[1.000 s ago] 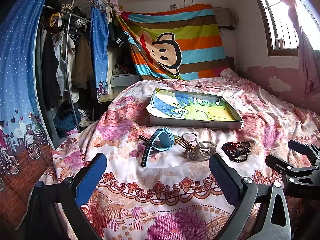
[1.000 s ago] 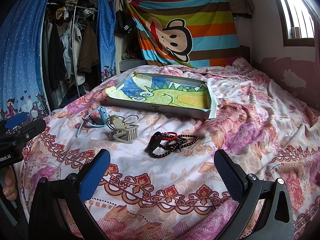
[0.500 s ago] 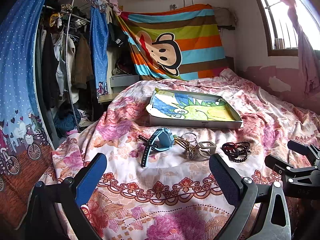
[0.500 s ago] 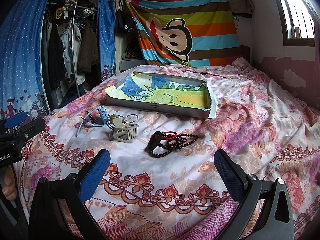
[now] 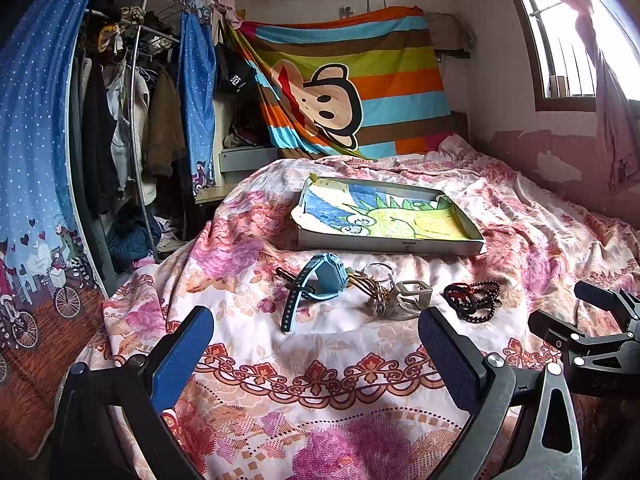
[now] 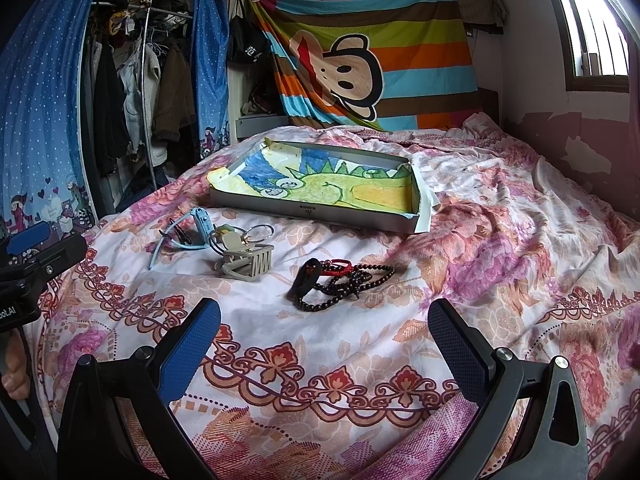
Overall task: Organize jewelry
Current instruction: 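Grasp the beige hair clip with the left tool while the right tool grasps the black hair tie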
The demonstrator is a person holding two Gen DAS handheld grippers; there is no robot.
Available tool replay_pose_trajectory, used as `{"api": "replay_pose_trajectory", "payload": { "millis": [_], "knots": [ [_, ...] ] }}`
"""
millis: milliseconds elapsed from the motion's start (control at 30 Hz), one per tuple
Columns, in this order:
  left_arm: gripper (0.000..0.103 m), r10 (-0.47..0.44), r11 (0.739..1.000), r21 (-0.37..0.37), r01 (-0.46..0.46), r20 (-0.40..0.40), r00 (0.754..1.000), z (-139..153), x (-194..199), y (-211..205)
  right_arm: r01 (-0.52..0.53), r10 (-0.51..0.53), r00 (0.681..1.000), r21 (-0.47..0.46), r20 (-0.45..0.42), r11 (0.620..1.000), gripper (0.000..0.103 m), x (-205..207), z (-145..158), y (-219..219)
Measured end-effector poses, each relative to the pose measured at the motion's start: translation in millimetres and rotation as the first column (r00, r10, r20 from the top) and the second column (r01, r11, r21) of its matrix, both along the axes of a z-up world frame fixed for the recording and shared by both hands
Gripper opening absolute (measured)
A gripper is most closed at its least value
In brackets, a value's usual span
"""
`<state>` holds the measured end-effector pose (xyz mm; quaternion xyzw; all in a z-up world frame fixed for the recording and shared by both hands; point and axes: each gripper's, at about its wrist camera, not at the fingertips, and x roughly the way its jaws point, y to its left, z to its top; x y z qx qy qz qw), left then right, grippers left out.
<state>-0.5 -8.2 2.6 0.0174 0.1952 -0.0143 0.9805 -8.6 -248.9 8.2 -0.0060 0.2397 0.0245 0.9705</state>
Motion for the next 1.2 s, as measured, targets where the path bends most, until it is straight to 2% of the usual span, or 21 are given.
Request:
{"api": "replay_pose_trajectory", "payload": {
  "millis": [167,333,533,633,767,800,867,933,967,1033,1200],
  "knots": [
    [0.103,-0.026,1.0,-0.011,0.025,-0.032,0.999,3.8,1.1,-8.2,0.01,-0.01,0.999,-0.003,-0.051,1.0,0.102,8.3,-4.7,-1.6],
    [0.103,-0.078,0.995,-0.071,0.071,-0.105,0.991,1.6,21.0,-0.1,-0.011,0.012,0.993,0.016,-0.116,1.0,0.102,18.7,0.7,-15.8],
    [0.103,-0.193,0.974,-0.155,0.165,-0.19,0.962,-2.1,59.3,7.0,-0.12,0.124,0.979,0.034,-0.161,0.992,0.102,40.4,12.2,-40.9],
    [0.103,-0.265,0.955,-0.194,0.224,-0.217,0.94,-5.0,80.7,2.9,-0.131,0.135,0.971,0.03,-0.199,0.991,0.102,57.2,10.3,-53.6],
    [0.101,-0.348,0.924,-0.249,0.289,-0.24,0.906,-8.6,107.0,-10.6,-0.14,0.155,0.953,0.074,-0.262,0.987,0.101,83.3,3.7,-66.5],
    [0.096,-0.367,0.915,-0.269,0.301,-0.246,0.897,-9.4,113.6,-14.2,-0.145,0.161,0.949,0.078,-0.272,0.986,0.099,88.8,2.0,-67.9],
    [0.086,-0.392,0.903,-0.293,0.314,-0.262,0.882,-12.4,124.6,-20.6,-0.153,0.167,0.942,0.072,-0.292,0.986,0.08,99.2,-2.0,-69.2],
    [0.077,-0.417,0.891,-0.314,0.327,-0.283,0.864,-17.6,135.0,-28.2,-0.166,0.179,0.932,0.069,-0.315,0.984,0.07,109.9,-6.8,-68.5],
    [0.076,-0.429,0.886,-0.319,0.335,-0.293,0.855,-20.6,138.8,-32.6,-0.173,0.187,0.928,0.071,-0.322,0.982,0.063,113.1,-8.4,-69.2],
    [0.074,-0.446,0.882,-0.308,0.356,-0.309,0.84,-24.4,141.9,-41.0,-0.194,0.209,0.92,0.076,-0.33,0.978,0.056,118.2,-11.5,-66.4],
    [0.074,-0.467,0.883,-0.217,0.415,-0.345,0.814,-29.7,143.9,-62.4,-0.285,0.313,0.892,0.133,-0.326,0.949,0.036,126.6,-12.3,-54.9]
  ]
}}
